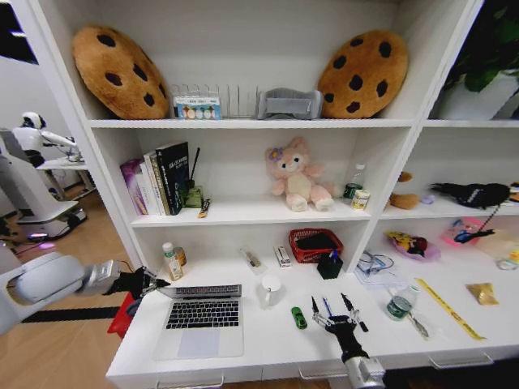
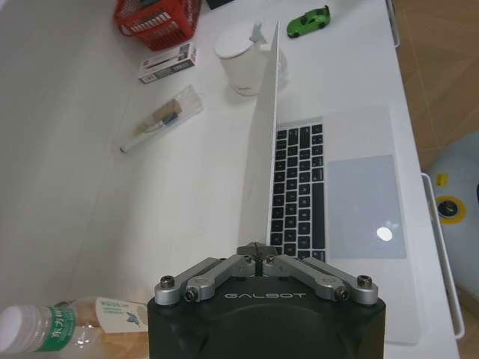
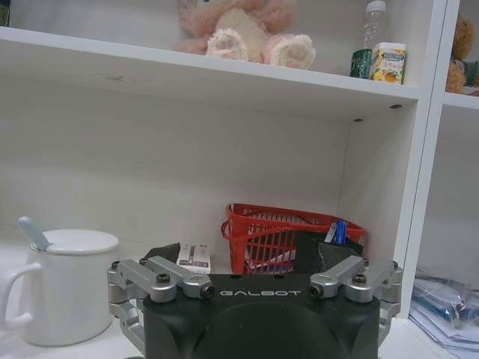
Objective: Organize the objects on the table.
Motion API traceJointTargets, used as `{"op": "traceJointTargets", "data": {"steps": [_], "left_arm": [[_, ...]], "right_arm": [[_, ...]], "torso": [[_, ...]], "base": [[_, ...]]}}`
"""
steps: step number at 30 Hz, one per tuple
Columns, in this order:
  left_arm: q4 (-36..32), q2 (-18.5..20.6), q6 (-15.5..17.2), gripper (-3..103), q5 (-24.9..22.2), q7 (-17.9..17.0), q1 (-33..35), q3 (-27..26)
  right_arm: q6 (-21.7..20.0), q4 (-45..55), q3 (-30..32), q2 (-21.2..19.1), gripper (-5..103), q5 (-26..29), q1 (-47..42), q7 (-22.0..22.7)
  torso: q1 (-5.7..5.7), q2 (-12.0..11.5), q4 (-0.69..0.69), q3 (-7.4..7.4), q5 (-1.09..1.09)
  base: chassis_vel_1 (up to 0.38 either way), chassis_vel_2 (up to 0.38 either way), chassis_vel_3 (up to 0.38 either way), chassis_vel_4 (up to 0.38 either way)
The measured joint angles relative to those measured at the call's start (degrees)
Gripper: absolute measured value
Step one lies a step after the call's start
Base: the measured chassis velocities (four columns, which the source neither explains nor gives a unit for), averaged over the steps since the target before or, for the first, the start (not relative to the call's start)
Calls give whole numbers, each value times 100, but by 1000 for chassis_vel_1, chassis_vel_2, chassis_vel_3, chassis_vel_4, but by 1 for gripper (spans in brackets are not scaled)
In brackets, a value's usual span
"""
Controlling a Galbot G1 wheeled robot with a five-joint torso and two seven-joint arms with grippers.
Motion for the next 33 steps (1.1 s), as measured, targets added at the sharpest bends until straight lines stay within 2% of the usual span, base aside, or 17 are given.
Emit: {"op": "traceJointTargets", "data": {"steps": [6,11,12,15,17,18,20,21,22,23,25,27,29,30,31,32,33], "left_arm": [[-151,-466,-173,0,859,484,134,67],[-288,-952,-293,0,1270,611,316,158],[-364,-1246,-362,0,1470,649,445,165],[-393,-1597,-482,0,1582,574,528,153],[-334,-1976,-635,0,1452,212,515,122],[-334,-1976,-635,0,1452,212,515,122],[-260,-2570,-640,6,1115,-537,448,78],[-245,-2741,-629,6,1045,-712,413,69],[-245,-2741,-629,6,1045,-712,413,69],[-228,-3070,-591,11,942,-1018,355,43],[-225,-3197,-584,11,906,-1114,342,32],[-214,-3744,-564,27,755,-1528,322,13],[-200,-4322,-640,32,636,-1932,331,11],[-200,-4322,-640,32,636,-1932,331,11],[-195,-4818,-787,43,558,-2236,361,12],[-254,-5745,-1030,49,436,-2882,436,-49],[-254,-5745,-1030,49,436,-2882,436,-49]], "right_arm": [[136,-106,-20,70,100,-98,-83,-5],[191,-144,-29,70,100,-120,-113,-6],[205,-147,-37,61,100,-136,-143,-7],[208,-148,-47,57,100,-147,-157,-7],[198,-128,-61,58,100,-151,-156,-5],[198,-128,-61,58,100,-151,-156,-5],[145,-67,-88,51,100,-170,-156,73],[125,-55,-95,50,100,-177,-155,120],[125,-55,-95,50,100,-177,-155,120],[95,-39,-101,50,100,-183,-148,200],[85,-34,-100,52,100,-184,-145,225],[40,-12,-100,55,100,-179,-139,313],[-9,10,-97,48,100,-152,-138,378],[-9,10,-97,48,100,-152,-138,378],[-66,31,-96,25,100,-129,-152,451],[-173,55,-94,-57,100,-96,-184,636],[-173,55,-94,-57,100,-96,-184,636]], "torso": [[0,0,-1,0,0],[0,0,0,0,0],[0,0,1,0,-2],[-1,0,1,0,-1],[-1,0,0,0,0],[-1,0,0,0,0],[0,0,-2,0,1],[0,0,-2,0,1],[0,0,-2,0,1],[0,0,-2,0,0],[0,0,-3,0,1],[0,0,0,0,0],[0,0,-1,0,1],[0,0,-1,0,1],[-1,0,2,0,-2],[-1,0,3,-1,0],[-1,0,3,-1,0]], "base": [[0,0,0,0],[0,0,0,0],[0,0,0,0],[0,0,0,0],[0,0,0,0],[0,0,0,0],[0,0,0,0],[0,0,0,0],[0,0,0,0],[0,0,0,0],[0,0,0,0],[0,0,0,0],[0,0,0,0],[0,0,0,0],[0,0,0,0],[0,0,0,0],[0,0,0,0]]}}
